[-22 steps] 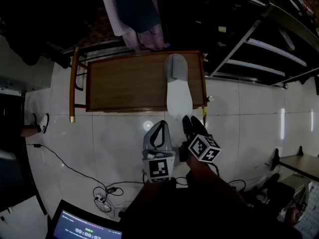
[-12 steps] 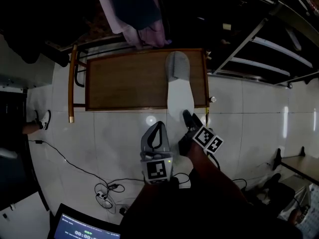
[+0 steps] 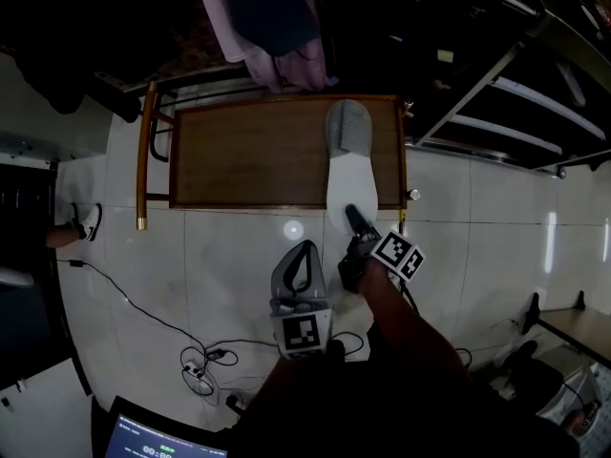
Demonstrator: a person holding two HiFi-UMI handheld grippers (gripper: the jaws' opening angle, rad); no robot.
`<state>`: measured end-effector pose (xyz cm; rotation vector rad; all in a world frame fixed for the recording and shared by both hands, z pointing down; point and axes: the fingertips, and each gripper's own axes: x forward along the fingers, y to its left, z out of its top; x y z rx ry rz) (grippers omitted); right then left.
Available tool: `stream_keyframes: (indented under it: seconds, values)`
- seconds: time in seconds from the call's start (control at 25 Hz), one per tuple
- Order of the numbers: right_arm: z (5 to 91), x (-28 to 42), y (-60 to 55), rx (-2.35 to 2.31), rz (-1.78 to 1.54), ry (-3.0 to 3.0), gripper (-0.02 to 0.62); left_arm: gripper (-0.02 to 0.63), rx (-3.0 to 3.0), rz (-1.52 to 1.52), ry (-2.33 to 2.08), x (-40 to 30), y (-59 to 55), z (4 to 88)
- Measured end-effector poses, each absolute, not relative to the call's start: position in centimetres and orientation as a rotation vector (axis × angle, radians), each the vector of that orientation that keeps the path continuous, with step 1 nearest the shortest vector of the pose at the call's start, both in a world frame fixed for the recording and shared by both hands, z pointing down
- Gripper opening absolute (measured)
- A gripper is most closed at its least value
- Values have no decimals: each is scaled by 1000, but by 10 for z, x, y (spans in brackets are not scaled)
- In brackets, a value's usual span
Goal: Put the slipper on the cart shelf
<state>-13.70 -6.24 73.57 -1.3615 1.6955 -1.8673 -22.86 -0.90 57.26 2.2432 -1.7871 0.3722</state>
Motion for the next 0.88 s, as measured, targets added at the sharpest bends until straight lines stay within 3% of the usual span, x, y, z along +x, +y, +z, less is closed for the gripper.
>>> stream_keyframes:
  seconds: [0.12,0.2,0.56,0.88]
  values:
    - [735,-137,-61,-1367,-1868,1719,112,11,2240,373,-1801,-232,-7,571]
    - [732,-136,-60,-1366,-1856,1742,84,12,2241,370,-1806,-232,-5,570]
    - [708,-135,-54,-1348,-1786,1802,57,11,2275,338,-1817,-233,-2,555]
    - [641,-128,-48,-1390,-1524,2011,55,11,2331,360,-1817,-248,7,546]
